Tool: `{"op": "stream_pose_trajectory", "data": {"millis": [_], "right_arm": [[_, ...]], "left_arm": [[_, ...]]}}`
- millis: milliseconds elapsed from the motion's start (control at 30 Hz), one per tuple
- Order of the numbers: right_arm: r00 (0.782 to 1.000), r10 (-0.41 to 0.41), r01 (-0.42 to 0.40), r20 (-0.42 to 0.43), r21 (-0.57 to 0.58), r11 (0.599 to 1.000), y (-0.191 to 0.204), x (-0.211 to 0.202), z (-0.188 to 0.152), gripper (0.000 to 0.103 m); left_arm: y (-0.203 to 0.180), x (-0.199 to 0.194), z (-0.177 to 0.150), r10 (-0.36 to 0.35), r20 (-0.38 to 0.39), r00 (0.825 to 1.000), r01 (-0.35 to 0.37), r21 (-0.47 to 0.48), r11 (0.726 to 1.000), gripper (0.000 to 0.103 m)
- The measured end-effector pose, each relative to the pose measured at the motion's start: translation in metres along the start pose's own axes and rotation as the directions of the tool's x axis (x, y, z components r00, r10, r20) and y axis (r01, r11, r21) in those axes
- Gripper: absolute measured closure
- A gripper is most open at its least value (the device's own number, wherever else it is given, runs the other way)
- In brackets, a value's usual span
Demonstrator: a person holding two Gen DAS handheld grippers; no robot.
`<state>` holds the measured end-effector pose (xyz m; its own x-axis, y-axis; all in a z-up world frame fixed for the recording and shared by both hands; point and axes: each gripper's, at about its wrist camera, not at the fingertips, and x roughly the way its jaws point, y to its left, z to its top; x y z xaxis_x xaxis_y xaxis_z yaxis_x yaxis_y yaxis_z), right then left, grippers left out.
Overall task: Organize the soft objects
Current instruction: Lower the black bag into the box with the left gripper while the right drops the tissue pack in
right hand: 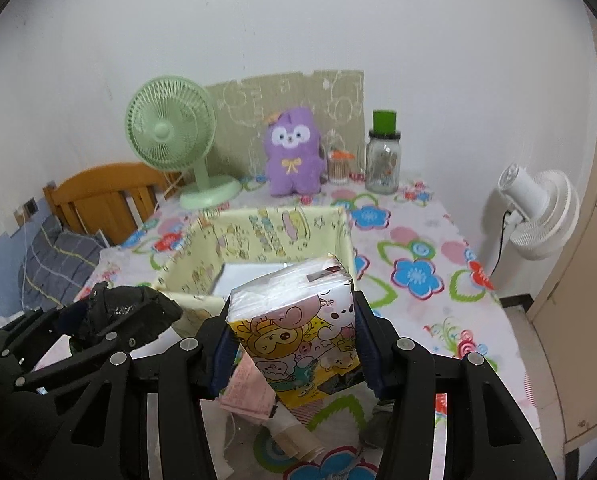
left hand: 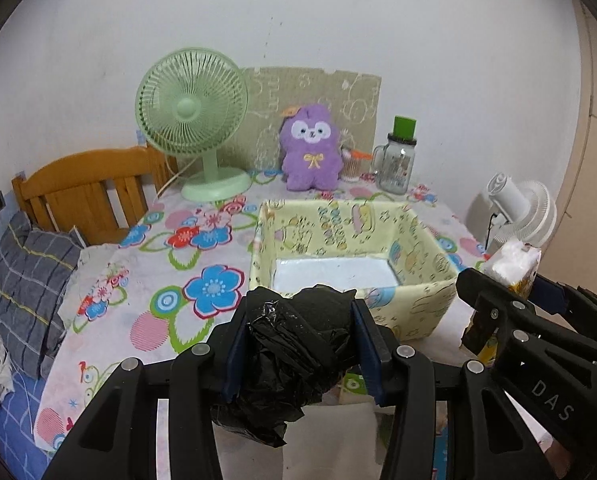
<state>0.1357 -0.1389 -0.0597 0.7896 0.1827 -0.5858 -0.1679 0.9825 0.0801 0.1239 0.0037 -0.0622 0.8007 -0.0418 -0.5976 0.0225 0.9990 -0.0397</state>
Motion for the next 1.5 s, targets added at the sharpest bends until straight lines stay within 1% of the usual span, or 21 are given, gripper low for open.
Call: {"op": "stream_pose_trajectory", "data": {"millis": [300, 533, 700, 1000, 1133, 1367, 1500], "right_arm": [[0.997, -0.015, 0.013, 0.077, 0.017, 1.000, -0.005, -0.039, 0.011, 0.048], [0.993, -0.013, 0.012, 0.113, 0.016, 1.000, -0.005, -0.054, 0.017, 0.048], [0.994, -0.009, 0.007, 0.108, 0.019, 1.000, -0.007, -0.050, 0.020, 0.048], [0.994, -0.013, 0.012, 0.112, 0.009, 1.000, -0.007, -0.036, 0.032, 0.048], [0.993, -0.018, 0.018, 0.120, -0.003, 1.000, -0.007, -0.025, 0.042, 0.048], [0.995, -0.012, 0.014, 0.104, -0.021, 1.000, -0.005, -0.001, 0.053, 0.047], [0.995, -0.015, 0.017, 0.095, -0.020, 1.000, -0.006, 0.014, 0.058, 0.047]], "left_arm": [[-0.010, -0.030, 0.011, -0.016, 0.064, 0.998, 0.014, 0.031, 0.999, 0.054], [-0.015, -0.039, 0.015, -0.027, 0.087, 0.996, 0.023, 0.043, 0.999, 0.054], [-0.016, -0.035, 0.021, -0.026, 0.093, 0.995, 0.022, 0.045, 0.999, 0.054], [-0.022, -0.015, 0.034, -0.036, 0.080, 0.996, 0.032, 0.051, 0.998, 0.054], [-0.024, -0.004, 0.040, -0.037, 0.073, 0.997, 0.033, 0.054, 0.998, 0.054], [-0.026, 0.019, 0.050, -0.039, 0.060, 0.997, 0.036, 0.052, 0.998, 0.054], [-0.025, 0.034, 0.056, -0.026, 0.051, 0.998, 0.024, 0.045, 0.999, 0.054]]}}
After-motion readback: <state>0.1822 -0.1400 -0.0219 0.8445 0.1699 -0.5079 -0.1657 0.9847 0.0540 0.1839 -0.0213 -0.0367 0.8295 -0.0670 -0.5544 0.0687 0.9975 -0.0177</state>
